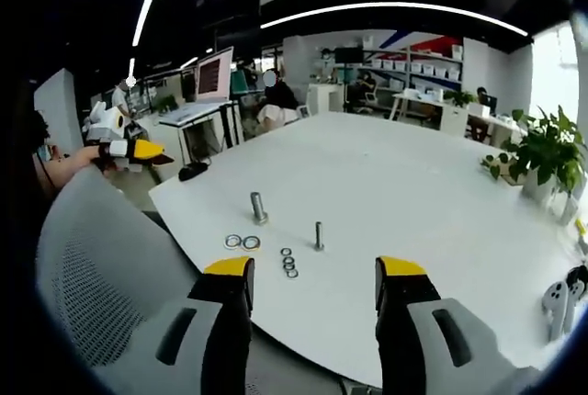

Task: Place the washer onto the threaded stud by aligning its center hole with the stud, sliding it down to the base, and recovering from edge contact or off-axis alignment until the washer reaches the visible bottom stop.

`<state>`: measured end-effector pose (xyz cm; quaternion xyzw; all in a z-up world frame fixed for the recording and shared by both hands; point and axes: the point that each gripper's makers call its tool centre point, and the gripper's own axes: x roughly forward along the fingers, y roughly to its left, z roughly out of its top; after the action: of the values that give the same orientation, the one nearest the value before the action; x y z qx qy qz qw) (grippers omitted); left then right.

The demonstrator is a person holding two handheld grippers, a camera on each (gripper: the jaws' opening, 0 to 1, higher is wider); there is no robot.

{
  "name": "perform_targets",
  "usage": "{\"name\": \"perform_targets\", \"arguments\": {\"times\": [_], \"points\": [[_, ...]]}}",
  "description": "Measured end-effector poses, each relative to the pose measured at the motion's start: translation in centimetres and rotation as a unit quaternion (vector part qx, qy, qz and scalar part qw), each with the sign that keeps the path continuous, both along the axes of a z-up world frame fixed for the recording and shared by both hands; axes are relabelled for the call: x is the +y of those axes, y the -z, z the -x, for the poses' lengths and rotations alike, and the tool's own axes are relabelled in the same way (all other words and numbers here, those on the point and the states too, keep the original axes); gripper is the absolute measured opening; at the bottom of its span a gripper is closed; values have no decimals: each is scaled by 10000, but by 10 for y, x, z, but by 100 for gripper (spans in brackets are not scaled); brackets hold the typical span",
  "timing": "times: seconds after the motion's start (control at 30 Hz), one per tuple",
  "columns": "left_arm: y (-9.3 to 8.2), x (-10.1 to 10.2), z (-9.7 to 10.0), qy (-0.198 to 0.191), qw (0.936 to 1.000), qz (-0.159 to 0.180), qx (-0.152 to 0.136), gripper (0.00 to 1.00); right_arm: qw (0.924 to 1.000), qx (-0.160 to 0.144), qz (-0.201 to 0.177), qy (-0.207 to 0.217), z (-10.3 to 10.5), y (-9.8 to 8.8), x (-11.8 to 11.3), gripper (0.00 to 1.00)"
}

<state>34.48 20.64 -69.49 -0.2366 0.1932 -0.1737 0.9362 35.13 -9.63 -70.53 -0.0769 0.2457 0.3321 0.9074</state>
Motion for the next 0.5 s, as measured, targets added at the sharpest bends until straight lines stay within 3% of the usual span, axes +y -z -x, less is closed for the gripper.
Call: {"name": "perform_targets", "arguments": {"times": [0.07,0.2,0.33,0.4,0.5], "points": [[0,-1,0,-12,10000,-3,11,56,9999,123,-42,-92,4,2,3,44],[0,-2,0,-28,10000,14,16,56,9996,201,-71,-203,5,4,6,51],[0,-1,1,-71,10000,0,8,56,9947,345,425,-876,17,15,16,52],[5,-3,3,83,9993,-341,106,56,9952,320,379,-845,17,14,17,54],[3,-8,2,163,9995,-286,38,53,9942,433,328,-924,17,14,18,60]]}}
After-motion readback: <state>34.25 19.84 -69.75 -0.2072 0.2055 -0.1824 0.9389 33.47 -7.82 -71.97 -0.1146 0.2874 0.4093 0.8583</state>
